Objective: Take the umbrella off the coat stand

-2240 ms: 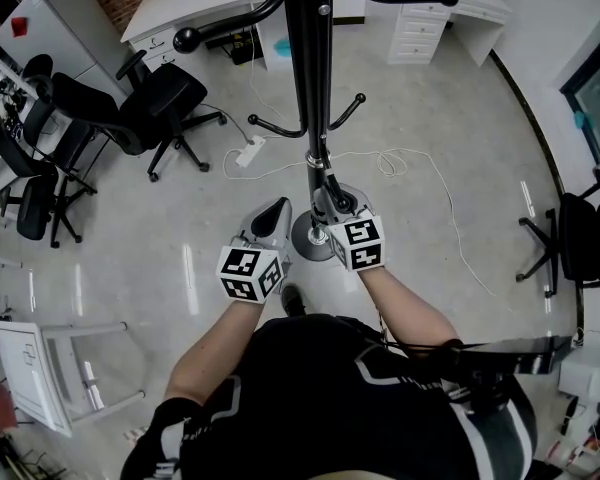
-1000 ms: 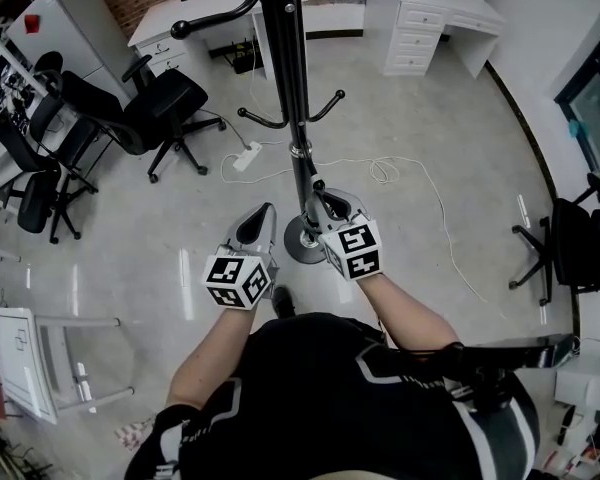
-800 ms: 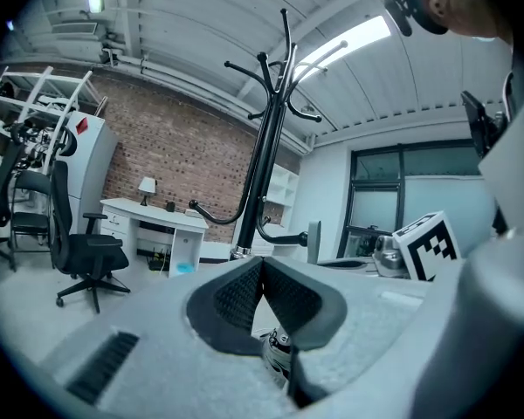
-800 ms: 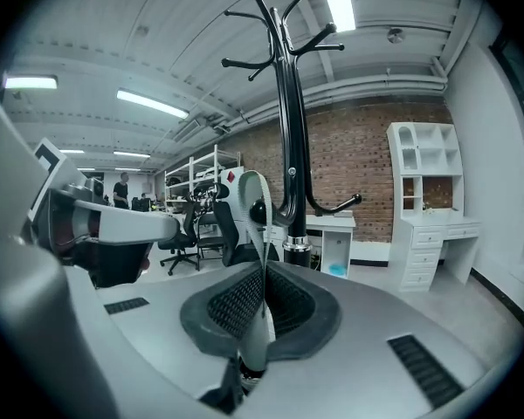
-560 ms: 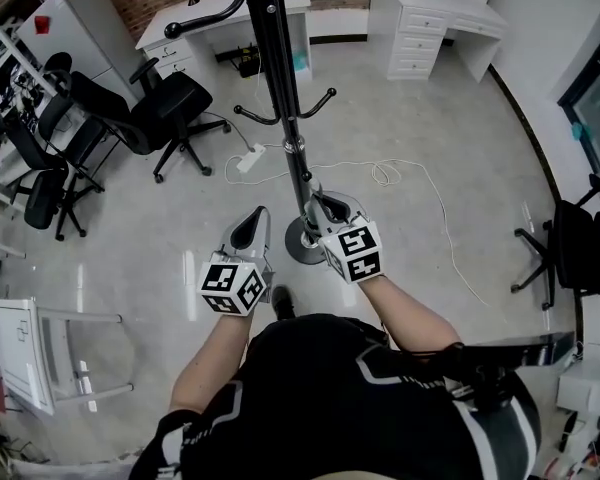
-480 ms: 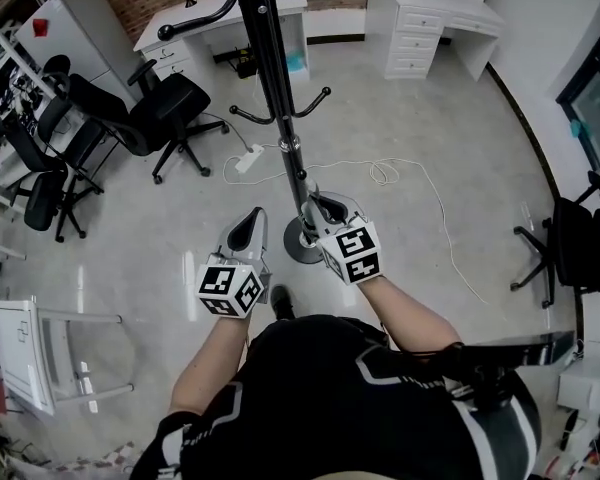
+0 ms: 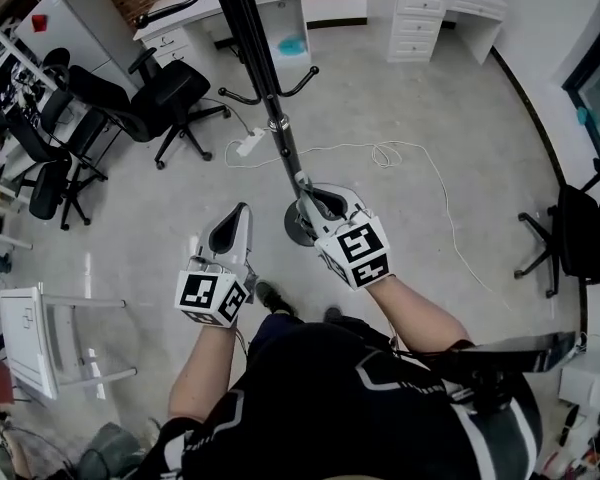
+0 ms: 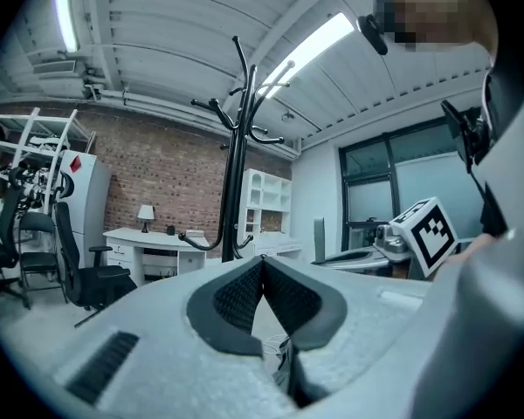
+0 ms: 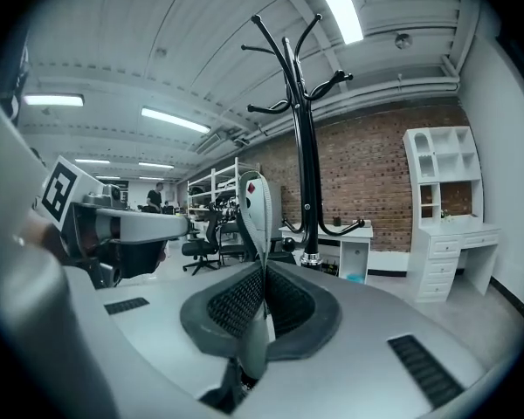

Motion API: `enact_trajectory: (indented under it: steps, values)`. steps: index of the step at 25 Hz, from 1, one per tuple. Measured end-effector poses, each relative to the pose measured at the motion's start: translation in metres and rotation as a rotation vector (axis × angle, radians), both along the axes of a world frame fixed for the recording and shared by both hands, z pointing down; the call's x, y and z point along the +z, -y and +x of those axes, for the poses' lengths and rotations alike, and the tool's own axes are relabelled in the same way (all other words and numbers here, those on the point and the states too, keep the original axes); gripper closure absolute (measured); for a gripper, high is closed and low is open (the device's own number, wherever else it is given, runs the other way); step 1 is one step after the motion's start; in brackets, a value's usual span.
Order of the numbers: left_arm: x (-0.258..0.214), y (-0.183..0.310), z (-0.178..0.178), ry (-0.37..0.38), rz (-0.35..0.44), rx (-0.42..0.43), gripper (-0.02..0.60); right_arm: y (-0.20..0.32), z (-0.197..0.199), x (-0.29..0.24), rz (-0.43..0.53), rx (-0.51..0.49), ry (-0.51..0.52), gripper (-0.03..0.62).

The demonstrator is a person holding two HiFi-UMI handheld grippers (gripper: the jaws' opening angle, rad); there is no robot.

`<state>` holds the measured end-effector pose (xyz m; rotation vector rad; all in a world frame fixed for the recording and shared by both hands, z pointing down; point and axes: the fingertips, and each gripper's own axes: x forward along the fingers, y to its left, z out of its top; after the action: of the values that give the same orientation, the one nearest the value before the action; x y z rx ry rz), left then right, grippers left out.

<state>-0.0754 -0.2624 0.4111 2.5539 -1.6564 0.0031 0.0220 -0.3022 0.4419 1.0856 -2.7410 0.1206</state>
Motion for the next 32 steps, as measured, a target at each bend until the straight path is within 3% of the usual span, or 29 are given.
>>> enact_trajectory:
  steps: [10, 15, 23, 32]
  values:
    - [-0.02, -0.04, -0.024, 0.019, 0.023, 0.056, 0.572, -0.041, -0.013, -0.028, 0.021, 0.026, 0.022, 0.585]
    - [-0.025, -0.057, -0.05, -0.027, 0.004, 0.059, 0.571, -0.059, -0.019, -0.039, 0.027, 0.083, 0.036, 0.585]
    - [-0.034, -0.08, -0.072, -0.052, 0.024, 0.131, 0.572, -0.086, -0.03, -0.049, 0.009, 0.158, 0.073, 0.585]
    - [-0.043, -0.094, -0.08, -0.069, 0.044, 0.157, 0.572, -0.109, -0.045, -0.068, 0.054, 0.163, 0.071, 0.585]
